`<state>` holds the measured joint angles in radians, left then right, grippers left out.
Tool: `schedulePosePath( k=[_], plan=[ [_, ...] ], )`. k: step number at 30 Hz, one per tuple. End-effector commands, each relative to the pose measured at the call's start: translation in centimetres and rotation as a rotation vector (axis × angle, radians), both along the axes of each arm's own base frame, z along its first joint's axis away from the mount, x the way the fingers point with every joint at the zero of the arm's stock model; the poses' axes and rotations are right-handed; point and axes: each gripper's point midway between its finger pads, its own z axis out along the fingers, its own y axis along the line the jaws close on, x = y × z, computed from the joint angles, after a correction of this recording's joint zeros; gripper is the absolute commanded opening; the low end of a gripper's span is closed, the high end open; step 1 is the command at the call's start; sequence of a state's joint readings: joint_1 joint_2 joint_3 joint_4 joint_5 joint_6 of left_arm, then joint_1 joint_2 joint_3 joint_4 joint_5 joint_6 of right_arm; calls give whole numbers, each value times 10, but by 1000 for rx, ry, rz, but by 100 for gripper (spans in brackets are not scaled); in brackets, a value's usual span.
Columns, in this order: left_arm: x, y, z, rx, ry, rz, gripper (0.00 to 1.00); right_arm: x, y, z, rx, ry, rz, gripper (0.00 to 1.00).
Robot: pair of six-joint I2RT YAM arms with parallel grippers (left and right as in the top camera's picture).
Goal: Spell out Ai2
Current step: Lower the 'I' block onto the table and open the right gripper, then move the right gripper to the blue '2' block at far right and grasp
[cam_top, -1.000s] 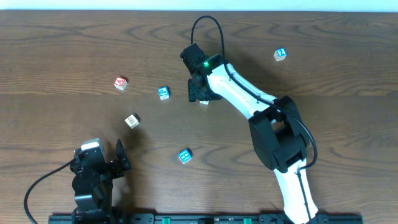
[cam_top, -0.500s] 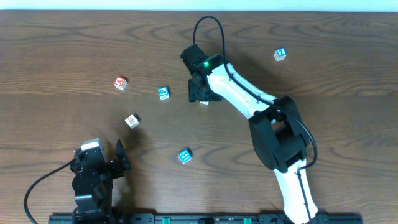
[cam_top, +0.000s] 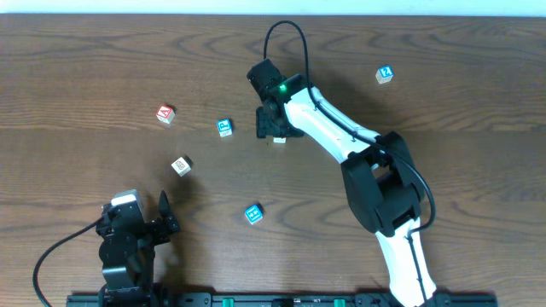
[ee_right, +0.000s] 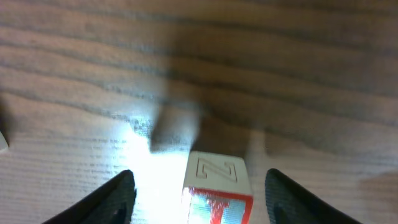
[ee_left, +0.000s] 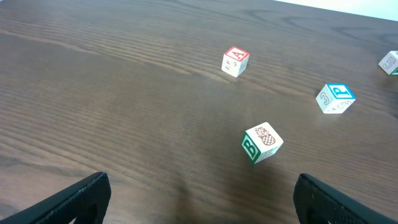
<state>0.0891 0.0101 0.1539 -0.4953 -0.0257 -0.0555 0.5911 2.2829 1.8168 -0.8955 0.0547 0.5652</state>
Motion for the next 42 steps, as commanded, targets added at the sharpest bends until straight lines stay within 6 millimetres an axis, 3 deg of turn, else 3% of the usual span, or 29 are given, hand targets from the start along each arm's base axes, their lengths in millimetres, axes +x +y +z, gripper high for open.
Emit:
schedulePosePath(
  k=[1,5,11,13,15,21,28,34,37,42],
  plan=[
    [0,0,-6,-11,9,7,95,19,-12,3,-9,-42,-32,69],
    [0,0,-6,-11,9,7,95,46,-20,29,24,-98,-49,70],
    [0,0,-7,-11,10,7,95,98,-48,101,49,-246,-75,72],
    [0,0,-6,-11,9,7,95,120,-73,138,51,-322,-80,73],
    [0,0,-6,-11,9,7,95,132,-98,159,22,-366,-105,74],
    [0,0,-6,-11,9,7,95,150,-174,198,-65,-439,-188,77],
    [0,0,-6,-11,9,7,95,160,-220,203,-103,-466,-242,77],
    [0,0,-6,-11,9,7,95,185,-257,214,-142,-566,-271,74],
    [0,0,-7,-11,10,7,95,202,-271,198,-129,-579,-251,73],
    [0,0,-6,-11,9,7,95,225,-292,141,-99,-541,-253,73]
  ],
)
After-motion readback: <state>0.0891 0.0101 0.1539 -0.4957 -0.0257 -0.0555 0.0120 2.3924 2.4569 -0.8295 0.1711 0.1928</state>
